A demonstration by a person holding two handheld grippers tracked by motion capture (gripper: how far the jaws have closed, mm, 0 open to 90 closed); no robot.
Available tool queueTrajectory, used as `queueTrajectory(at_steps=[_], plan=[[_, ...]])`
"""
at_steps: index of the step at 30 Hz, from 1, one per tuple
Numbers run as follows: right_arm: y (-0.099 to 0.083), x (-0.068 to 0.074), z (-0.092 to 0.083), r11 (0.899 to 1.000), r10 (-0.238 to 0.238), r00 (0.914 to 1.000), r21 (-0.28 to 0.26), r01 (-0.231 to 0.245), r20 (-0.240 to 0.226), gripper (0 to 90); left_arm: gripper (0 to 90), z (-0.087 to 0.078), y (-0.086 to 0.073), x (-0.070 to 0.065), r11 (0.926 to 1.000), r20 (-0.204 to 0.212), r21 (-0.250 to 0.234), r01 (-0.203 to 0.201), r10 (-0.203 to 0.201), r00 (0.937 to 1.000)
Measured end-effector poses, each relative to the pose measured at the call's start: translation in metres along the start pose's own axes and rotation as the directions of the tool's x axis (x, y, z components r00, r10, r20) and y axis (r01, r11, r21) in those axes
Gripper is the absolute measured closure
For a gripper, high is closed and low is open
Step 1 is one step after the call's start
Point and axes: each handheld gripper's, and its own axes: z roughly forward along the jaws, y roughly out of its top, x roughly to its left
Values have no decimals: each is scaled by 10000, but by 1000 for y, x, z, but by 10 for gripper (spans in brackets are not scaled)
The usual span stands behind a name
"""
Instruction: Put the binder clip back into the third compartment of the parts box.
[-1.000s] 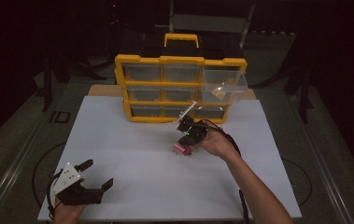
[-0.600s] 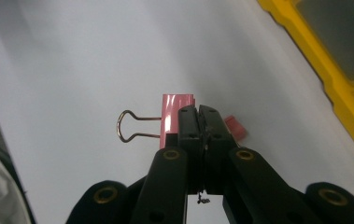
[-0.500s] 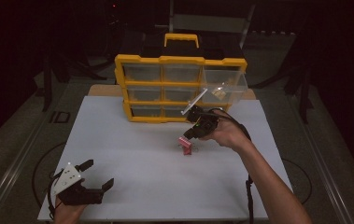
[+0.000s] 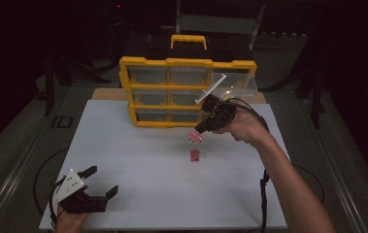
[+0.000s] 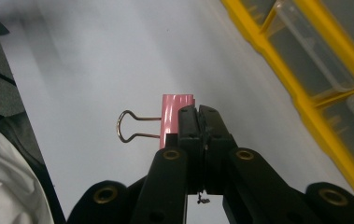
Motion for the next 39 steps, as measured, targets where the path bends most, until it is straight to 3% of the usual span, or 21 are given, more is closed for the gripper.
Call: queueTrajectory(at_steps=[10, 24, 34, 39], plan=[[13, -5, -33, 9992, 56, 9999, -390, -50, 159, 885, 1, 1, 0, 0, 10000, 18, 10, 1, -1, 10000], [29, -22, -72, 9929, 796, 9967, -897, -778, 171, 885, 1, 0, 0, 1, 10000, 26, 26, 14, -14, 10000], [34, -33, -93, 9802, 1497, 9886, -1334, -1462, 165, 885, 1, 1, 0, 0, 10000, 41, 18, 21, -21, 10000], [35, -38, -107, 9684, 1935, 9805, -1670, -1854, 337, 885, 1, 1, 0, 0, 10000, 45, 47, 12, -12, 10000]])
